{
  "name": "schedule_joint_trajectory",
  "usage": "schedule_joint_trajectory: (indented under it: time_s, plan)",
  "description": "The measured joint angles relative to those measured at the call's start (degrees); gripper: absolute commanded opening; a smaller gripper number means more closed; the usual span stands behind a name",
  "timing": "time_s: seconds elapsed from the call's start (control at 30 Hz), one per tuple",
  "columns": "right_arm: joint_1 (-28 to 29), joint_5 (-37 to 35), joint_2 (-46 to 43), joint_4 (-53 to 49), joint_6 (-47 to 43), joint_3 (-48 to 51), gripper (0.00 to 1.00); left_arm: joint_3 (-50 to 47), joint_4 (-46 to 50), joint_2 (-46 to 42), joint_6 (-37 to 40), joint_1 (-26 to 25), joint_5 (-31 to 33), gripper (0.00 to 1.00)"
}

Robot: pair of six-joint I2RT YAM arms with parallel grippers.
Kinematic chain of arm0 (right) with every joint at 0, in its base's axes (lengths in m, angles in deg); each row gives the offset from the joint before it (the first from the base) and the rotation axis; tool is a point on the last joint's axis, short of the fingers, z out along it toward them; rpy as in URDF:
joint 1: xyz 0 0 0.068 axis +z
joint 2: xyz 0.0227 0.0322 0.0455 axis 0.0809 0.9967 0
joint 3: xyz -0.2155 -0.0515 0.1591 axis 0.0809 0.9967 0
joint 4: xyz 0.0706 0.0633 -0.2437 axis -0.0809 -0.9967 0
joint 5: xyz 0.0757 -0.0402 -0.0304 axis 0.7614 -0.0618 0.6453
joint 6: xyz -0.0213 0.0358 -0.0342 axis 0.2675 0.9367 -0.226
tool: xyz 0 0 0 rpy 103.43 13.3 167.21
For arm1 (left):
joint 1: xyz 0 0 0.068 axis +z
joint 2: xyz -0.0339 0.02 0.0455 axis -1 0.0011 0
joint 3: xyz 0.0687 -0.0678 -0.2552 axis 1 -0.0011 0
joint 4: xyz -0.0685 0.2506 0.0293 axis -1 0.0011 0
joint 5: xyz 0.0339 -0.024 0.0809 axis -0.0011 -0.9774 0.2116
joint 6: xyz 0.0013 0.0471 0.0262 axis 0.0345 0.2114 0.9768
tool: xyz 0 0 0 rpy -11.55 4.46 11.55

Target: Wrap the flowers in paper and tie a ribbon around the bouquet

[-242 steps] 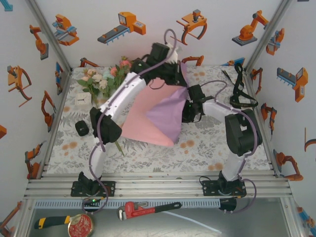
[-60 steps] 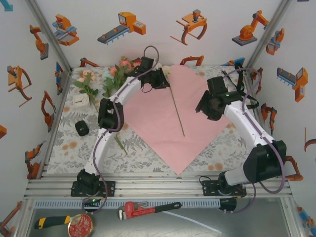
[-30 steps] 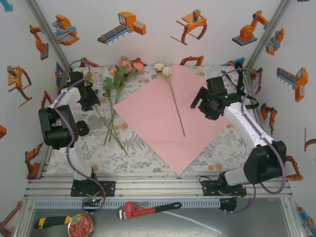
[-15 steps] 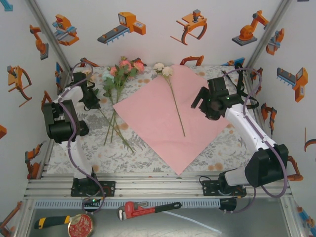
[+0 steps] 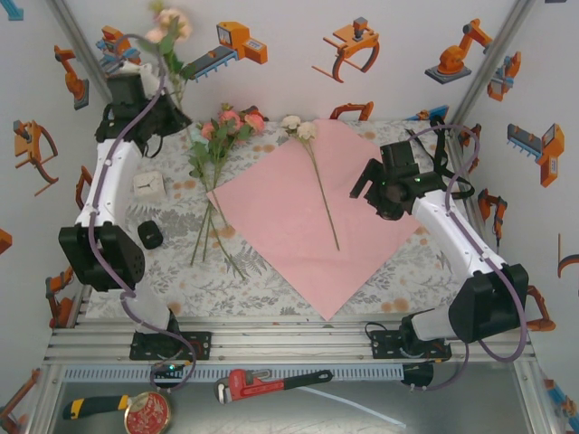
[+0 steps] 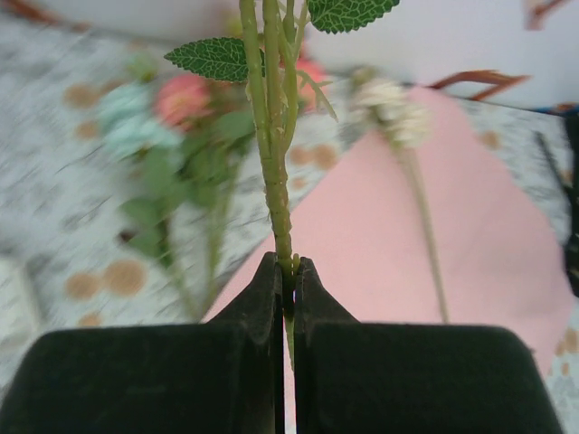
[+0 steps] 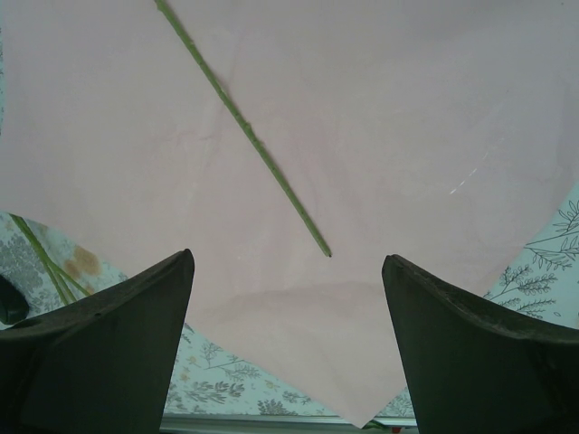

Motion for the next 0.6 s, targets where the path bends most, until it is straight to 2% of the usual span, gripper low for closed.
schedule_joint_trajectory:
  time_s: [0.13, 0.27, 0.47, 0.6]
  plan:
    - [0.0, 0.0, 0.0, 0.0, 0.0, -0.02, 0.77, 4.85, -5.01, 5.99, -3.37, -6.91, -2.69, 0.0]
    - [0.0, -0.02, 0.0, -0.02, -0.02, -0.09, 0.77, 10.16, -9.44, 17.07, -7.17, -13.4, -3.21, 0.0]
    - [0.0, -0.07, -0.22, -0.07, -0.02, -0.09, 0.77, 22.16, -10.14, 34.86, -11.21, -21.59, -4.24, 0.0]
    - [0.0, -0.57, -2.97, -0.07, 0.31, 1.62, 0.77, 32.41, -8.37, 44.87, -12.72, -24.72, -4.37, 0.0]
